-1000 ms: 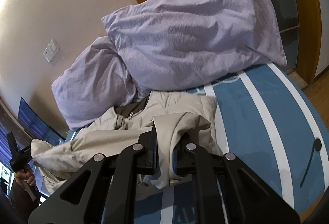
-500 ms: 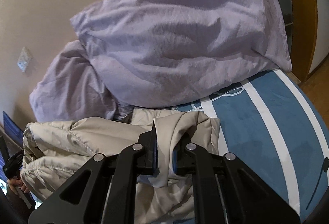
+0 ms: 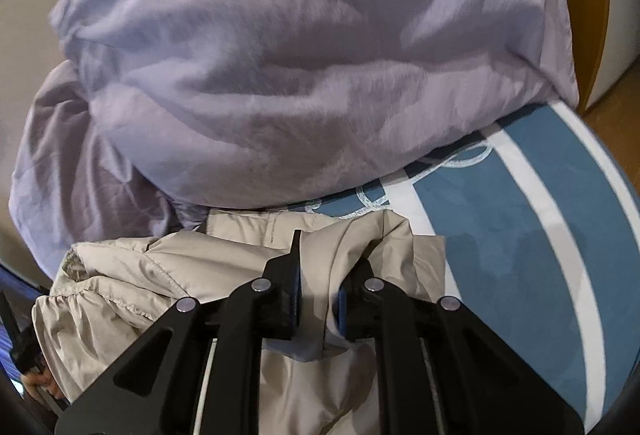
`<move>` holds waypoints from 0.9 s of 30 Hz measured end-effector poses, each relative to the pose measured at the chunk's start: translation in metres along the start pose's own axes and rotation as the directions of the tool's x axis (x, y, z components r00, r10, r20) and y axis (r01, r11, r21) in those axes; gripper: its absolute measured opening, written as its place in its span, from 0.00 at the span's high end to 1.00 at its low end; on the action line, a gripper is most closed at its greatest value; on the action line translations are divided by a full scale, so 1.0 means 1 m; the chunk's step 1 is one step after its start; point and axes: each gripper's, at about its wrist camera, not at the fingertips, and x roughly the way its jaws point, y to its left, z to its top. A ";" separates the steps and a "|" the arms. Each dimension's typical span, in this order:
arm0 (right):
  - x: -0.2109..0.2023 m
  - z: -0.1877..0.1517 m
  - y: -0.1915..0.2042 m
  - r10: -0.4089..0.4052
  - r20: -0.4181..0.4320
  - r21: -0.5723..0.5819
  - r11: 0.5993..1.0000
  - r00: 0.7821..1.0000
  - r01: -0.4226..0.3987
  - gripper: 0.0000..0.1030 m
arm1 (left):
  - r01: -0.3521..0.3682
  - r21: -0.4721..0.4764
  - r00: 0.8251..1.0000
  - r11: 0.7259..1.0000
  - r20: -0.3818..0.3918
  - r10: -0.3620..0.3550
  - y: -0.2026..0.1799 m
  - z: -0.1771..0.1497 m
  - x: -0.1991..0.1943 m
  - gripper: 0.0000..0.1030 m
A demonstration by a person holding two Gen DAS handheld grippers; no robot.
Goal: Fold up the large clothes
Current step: 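Lift the hem with both grippers and fold it toward the collar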
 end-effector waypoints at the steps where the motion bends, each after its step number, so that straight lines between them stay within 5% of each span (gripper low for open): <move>1: 0.006 0.001 -0.001 -0.002 -0.012 0.013 1.000 1.000 0.002 0.86 | -0.002 -0.003 1.000 1.000 -0.005 0.002 0.000 0.000 0.005 0.85; 6: 0.017 0.006 -0.008 0.024 -0.059 0.090 0.996 0.998 -0.019 0.75 | -0.019 -0.009 0.999 1.000 -0.039 0.018 -0.002 0.004 0.020 0.78; 10: 0.002 0.012 -0.014 0.058 -0.031 0.127 0.990 0.998 -0.054 0.63 | -0.009 -0.013 0.999 1.000 -0.031 0.009 -0.003 0.010 0.015 0.60; 14: -0.023 0.018 -0.012 0.039 0.058 0.104 0.994 0.998 -0.045 0.47 | -0.044 0.014 0.997 0.999 0.060 0.043 -0.009 0.015 -0.008 0.35; 27: -0.009 -0.038 0.089 0.073 -0.060 -0.261 0.961 0.996 -0.086 0.47 | 0.069 0.191 0.997 0.979 0.020 -0.074 -0.085 -0.035 -0.026 0.31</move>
